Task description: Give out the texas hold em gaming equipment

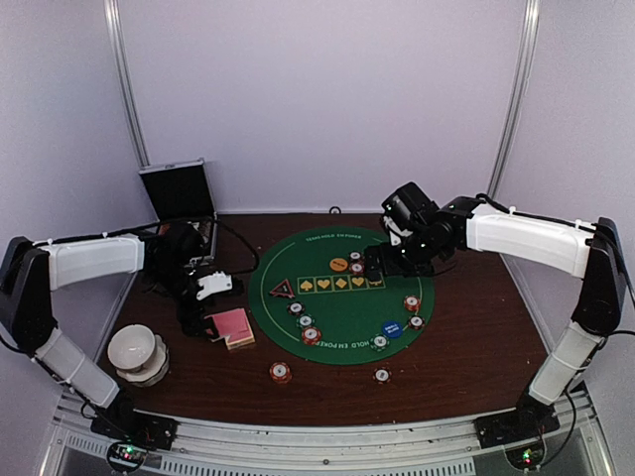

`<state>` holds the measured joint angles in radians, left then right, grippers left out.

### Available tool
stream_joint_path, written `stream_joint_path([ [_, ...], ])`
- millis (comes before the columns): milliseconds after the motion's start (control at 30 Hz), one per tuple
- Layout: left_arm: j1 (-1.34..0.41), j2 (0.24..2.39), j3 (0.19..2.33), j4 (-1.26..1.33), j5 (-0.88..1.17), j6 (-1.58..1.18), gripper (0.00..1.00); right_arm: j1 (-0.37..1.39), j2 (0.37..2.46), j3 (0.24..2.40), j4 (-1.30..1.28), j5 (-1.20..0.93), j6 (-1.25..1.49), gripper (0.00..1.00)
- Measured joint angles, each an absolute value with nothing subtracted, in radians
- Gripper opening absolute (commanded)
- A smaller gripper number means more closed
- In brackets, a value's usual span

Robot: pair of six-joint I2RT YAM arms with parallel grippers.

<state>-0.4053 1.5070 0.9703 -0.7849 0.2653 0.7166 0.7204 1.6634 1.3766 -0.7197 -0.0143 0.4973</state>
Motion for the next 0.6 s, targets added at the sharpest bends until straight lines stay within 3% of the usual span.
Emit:
stream_joint_path([
  [600, -0.407, 1.565, 0.952, -0.775, 0.265, 0.72, 0.98, 0.73, 1.663, 1.377, -0.718, -0.026, 0.498, 1.0],
])
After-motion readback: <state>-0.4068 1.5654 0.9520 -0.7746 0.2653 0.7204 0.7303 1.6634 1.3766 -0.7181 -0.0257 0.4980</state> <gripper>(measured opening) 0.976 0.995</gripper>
